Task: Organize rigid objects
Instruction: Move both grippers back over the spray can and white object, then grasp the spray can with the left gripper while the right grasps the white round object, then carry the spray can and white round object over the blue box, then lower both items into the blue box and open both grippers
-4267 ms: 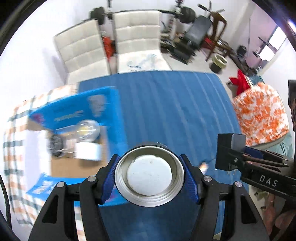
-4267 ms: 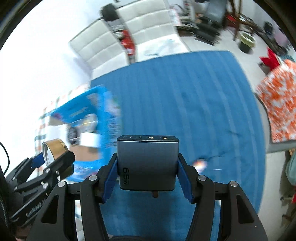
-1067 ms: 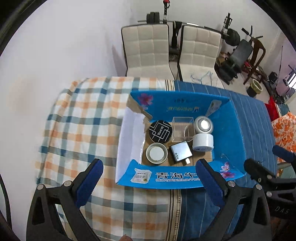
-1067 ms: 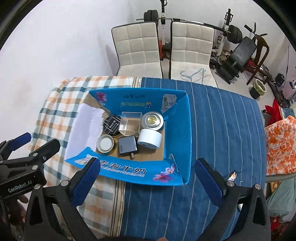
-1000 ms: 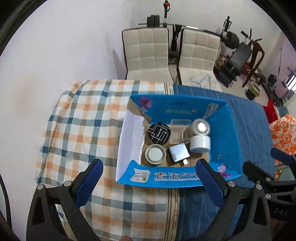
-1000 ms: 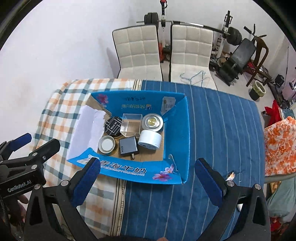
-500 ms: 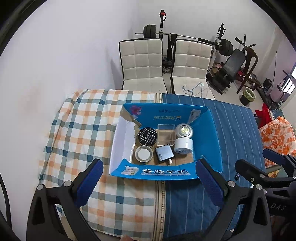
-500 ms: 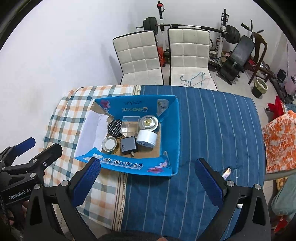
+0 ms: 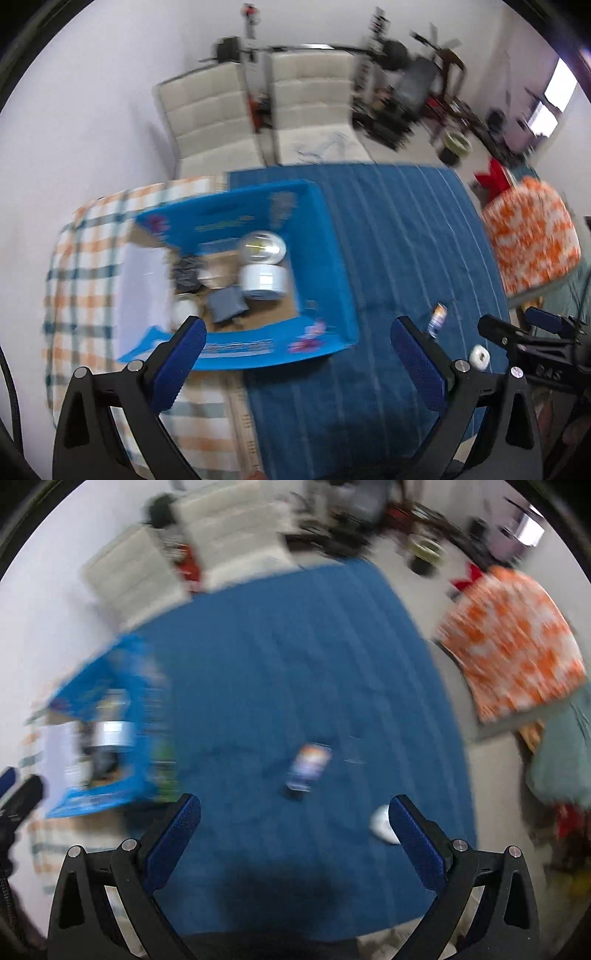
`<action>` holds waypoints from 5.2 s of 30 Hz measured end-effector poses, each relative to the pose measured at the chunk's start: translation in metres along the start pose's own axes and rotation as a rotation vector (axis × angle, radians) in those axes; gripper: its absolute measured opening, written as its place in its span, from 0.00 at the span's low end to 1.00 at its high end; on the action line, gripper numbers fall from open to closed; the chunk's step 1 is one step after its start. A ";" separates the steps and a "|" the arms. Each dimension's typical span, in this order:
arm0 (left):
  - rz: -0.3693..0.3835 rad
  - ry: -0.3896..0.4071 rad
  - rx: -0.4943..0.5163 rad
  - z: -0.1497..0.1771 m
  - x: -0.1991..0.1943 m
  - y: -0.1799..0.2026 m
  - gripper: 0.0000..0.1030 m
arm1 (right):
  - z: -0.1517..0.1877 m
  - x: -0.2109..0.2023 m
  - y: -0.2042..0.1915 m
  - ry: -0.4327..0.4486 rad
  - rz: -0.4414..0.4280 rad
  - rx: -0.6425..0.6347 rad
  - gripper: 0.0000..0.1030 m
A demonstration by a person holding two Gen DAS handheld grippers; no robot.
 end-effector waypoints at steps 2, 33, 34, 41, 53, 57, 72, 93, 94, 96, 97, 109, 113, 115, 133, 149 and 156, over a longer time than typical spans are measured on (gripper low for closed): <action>0.022 -0.026 0.049 -0.001 0.021 0.032 1.00 | 0.005 0.029 0.036 -0.051 0.032 0.045 1.00; 0.134 -0.459 0.252 0.077 0.233 0.227 0.43 | 0.035 0.162 0.145 -0.324 -0.025 0.267 0.58; 0.120 -0.453 0.264 0.077 0.235 0.230 0.43 | 0.035 0.162 0.143 -0.323 -0.020 0.260 0.58; 0.125 -0.469 0.247 0.080 0.224 0.225 0.22 | 0.028 0.161 0.136 -0.310 -0.031 0.229 0.58; 0.160 -0.372 0.093 0.066 0.164 0.175 0.22 | -0.010 0.110 0.061 -0.193 -0.093 0.064 0.58; 0.169 -0.317 0.078 0.056 0.142 0.158 0.22 | -0.030 0.079 0.035 -0.137 -0.124 0.010 0.58; 0.082 -0.092 -0.036 0.006 0.069 0.042 0.22 | -0.042 -0.028 -0.101 0.035 -0.257 -0.184 0.58; -0.019 0.033 -0.162 0.002 -0.015 -0.086 0.22 | -0.011 -0.094 -0.219 0.101 -0.290 -0.341 0.58; -0.018 0.033 -0.164 0.003 -0.016 -0.088 0.22 | -0.011 -0.094 -0.222 0.106 -0.283 -0.344 0.58; -0.014 0.034 -0.164 0.005 -0.018 -0.094 0.22 | -0.011 -0.091 -0.227 0.108 -0.271 -0.350 0.58; -0.008 0.035 -0.167 0.006 -0.017 -0.096 0.22 | -0.011 -0.090 -0.229 0.108 -0.265 -0.351 0.58; 0.045 -0.031 -0.226 0.021 0.029 -0.130 0.22 | -0.004 -0.008 -0.261 0.005 -0.243 -0.335 0.58; 0.083 -0.113 -0.227 0.037 0.069 -0.140 0.22 | 0.000 0.038 -0.273 -0.058 -0.224 -0.321 0.58; 0.099 -0.156 -0.236 0.046 0.090 -0.144 0.22 | 0.002 0.058 -0.282 -0.085 -0.217 -0.321 0.58; 0.148 -0.331 -0.256 0.074 0.174 -0.148 0.22 | 0.020 0.147 -0.325 -0.244 -0.189 -0.341 0.58; 0.105 -0.376 -0.252 0.091 0.176 -0.167 0.23 | 0.033 0.174 -0.335 -0.284 -0.133 -0.349 0.64; 0.033 -0.350 -0.220 0.084 0.158 -0.179 0.30 | 0.031 0.152 -0.339 -0.225 -0.089 -0.382 0.80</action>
Point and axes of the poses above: each gripper's, at about its wrist camera, not at the fingertips, and x roughly the way its jaws point, y to its right, z to its underside, the point moved 10 cm from there along x, roughly the way its jaws point
